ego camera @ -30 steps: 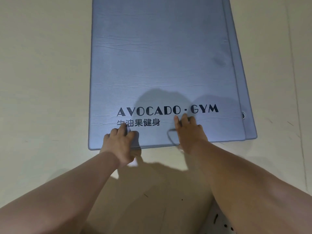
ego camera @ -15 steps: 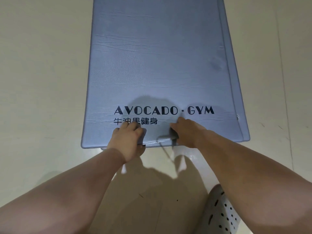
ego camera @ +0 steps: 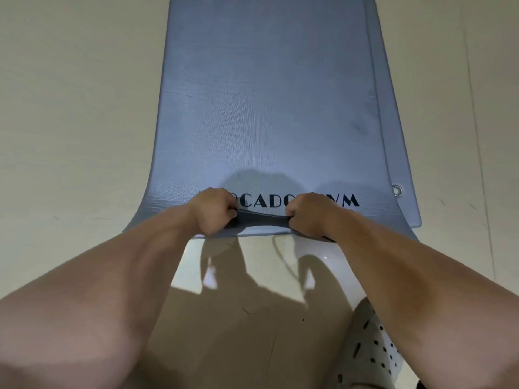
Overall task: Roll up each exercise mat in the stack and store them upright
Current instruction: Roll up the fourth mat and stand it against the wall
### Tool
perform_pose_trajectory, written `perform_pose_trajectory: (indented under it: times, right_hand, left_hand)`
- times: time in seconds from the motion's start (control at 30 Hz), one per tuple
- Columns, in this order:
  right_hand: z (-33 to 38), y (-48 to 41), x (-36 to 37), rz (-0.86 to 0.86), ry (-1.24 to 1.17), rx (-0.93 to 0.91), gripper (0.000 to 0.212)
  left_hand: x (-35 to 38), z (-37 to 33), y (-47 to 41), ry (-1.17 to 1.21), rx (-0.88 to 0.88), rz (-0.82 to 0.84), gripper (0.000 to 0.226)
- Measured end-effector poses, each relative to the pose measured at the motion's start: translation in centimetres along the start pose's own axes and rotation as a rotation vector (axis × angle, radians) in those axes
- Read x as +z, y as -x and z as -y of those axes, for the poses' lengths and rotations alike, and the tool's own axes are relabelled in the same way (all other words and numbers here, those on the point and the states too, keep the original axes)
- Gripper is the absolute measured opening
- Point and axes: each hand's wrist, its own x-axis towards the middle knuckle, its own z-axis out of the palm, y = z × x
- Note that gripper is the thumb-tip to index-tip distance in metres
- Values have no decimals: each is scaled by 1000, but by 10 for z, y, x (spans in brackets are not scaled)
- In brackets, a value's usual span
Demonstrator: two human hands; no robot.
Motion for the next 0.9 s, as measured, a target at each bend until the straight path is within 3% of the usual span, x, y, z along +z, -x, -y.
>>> perform_pose_trajectory:
  times: [0.1,0.17,0.23,0.3,0.37,0.43,0.53,0.63,0.73,0.9]
  right_hand:
    - [-3,4,-4,43,-139,54,23]
    - [-10,11,-2,-39,-303,107,24]
    - [-13,19,8,-180,-321,145,36]
    - [-7,23,22,-464,-58,122,51]
    - [3,26,32,-823,221,-27,61]
    - [6,26,40,-953,432,-184,64]
    - [-3,25,57,-875,525,-177,64]
    - [-24,24,65,-807,360,-35,85]
    - [-32,17,64,-702,380,49,101]
    - [-25,-1,59,-466,434,133,85]
  left_hand:
    - [-15,-5,-8,-5,3,77,21]
    - [-23,-9,-18,-29,-6,64,23]
    - [-26,-13,-26,-72,-46,34,27]
    - [-26,-10,-36,-111,-103,-3,26]
    - [-29,-7,-45,-120,-165,-63,22]
    - [-34,-5,-50,-123,-212,-119,19]
    - [-39,-4,-55,-149,-250,-165,17]
    - [-39,-1,-60,-210,-253,-212,18]
    - [-39,-2,-62,-314,-226,-243,24]
    - [-38,-9,-62,-558,-211,-273,36]
